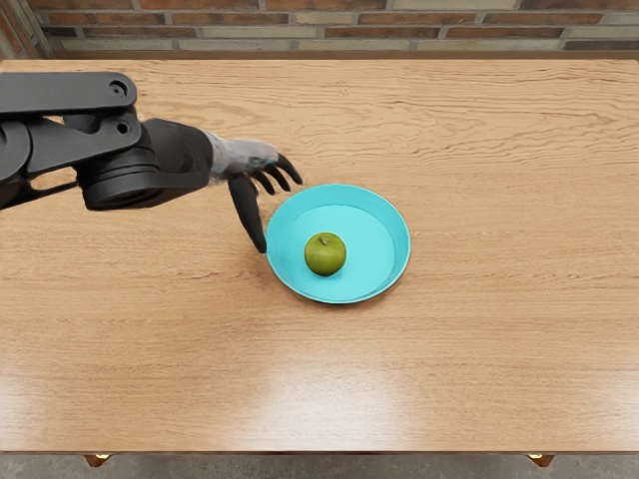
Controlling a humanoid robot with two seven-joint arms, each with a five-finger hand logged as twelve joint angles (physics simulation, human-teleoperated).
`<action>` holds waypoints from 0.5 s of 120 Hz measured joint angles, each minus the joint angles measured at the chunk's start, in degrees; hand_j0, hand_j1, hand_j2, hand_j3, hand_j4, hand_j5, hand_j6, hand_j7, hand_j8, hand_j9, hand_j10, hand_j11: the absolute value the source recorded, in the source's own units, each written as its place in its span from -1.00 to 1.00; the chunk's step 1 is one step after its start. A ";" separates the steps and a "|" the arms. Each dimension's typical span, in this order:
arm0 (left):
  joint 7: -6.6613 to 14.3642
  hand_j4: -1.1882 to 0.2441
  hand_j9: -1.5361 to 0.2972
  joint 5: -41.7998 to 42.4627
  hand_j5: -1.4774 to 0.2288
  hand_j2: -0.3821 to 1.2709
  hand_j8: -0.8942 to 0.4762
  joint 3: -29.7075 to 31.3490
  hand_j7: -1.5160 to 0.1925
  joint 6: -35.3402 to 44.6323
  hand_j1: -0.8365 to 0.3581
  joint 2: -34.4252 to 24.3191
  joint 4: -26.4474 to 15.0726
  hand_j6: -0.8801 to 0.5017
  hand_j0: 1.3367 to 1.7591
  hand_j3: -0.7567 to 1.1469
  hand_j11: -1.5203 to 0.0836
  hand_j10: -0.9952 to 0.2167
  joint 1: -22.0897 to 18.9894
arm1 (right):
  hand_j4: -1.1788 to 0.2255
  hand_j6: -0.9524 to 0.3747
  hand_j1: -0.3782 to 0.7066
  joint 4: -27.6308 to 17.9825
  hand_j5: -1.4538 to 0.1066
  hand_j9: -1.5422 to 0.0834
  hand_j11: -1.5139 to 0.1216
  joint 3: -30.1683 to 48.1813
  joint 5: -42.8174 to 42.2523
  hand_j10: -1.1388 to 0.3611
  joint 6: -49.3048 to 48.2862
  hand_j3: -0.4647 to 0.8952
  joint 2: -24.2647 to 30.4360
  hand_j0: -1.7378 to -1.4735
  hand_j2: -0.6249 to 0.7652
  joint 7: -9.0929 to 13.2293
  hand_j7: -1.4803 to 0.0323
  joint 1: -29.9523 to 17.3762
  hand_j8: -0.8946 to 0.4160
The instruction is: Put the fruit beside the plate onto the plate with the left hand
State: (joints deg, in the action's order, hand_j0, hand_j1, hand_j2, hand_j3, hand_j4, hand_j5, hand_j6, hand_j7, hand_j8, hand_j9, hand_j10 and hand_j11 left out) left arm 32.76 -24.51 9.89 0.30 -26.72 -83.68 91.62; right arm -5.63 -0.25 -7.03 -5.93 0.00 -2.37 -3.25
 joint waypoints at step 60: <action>-40.19 0.31 0.33 -3.66 0.36 -0.48 -0.05 -4.23 0.40 -22.05 0.49 -20.41 -0.29 -0.08 0.52 -0.20 0.50 0.24 -16.00 | 0.63 0.38 -0.87 0.00 0.80 0.84 0.79 0.01 0.00 0.47 0.01 -0.32 0.00 -0.40 -0.11 0.00 0.89 0.00 0.31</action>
State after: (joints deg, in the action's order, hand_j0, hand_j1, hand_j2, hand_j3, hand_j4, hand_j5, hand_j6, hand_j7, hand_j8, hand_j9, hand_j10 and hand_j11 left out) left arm -7.44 -28.18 5.66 -21.75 -47.12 -83.97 75.62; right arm -5.63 -0.24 -7.03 -5.92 0.00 -2.37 -3.25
